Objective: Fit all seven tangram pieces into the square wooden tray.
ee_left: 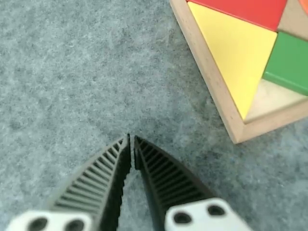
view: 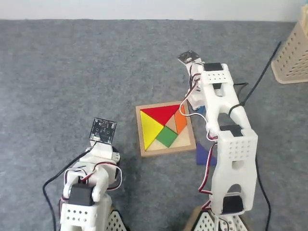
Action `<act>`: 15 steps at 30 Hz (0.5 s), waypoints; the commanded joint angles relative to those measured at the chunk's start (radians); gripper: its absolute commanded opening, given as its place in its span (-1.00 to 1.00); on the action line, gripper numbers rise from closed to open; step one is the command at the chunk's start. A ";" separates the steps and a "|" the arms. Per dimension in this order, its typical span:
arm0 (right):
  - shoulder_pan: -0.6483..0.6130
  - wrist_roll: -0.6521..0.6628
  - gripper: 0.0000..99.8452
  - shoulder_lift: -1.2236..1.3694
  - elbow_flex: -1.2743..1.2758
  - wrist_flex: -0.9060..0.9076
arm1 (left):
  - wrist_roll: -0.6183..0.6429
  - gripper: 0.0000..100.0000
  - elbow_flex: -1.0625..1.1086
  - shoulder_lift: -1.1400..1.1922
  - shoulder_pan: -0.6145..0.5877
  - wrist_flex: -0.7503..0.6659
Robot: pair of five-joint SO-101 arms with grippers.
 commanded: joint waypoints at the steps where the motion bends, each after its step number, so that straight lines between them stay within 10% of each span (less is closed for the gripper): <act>1: 0.016 0.026 -0.32 -0.002 -0.048 -0.047 | 0.006 -0.98 -0.018 -0.020 -0.008 0.006; 15: 0.016 0.017 -0.42 -0.001 -0.041 -0.053 | 0.006 -0.98 -0.018 -0.020 -0.008 0.006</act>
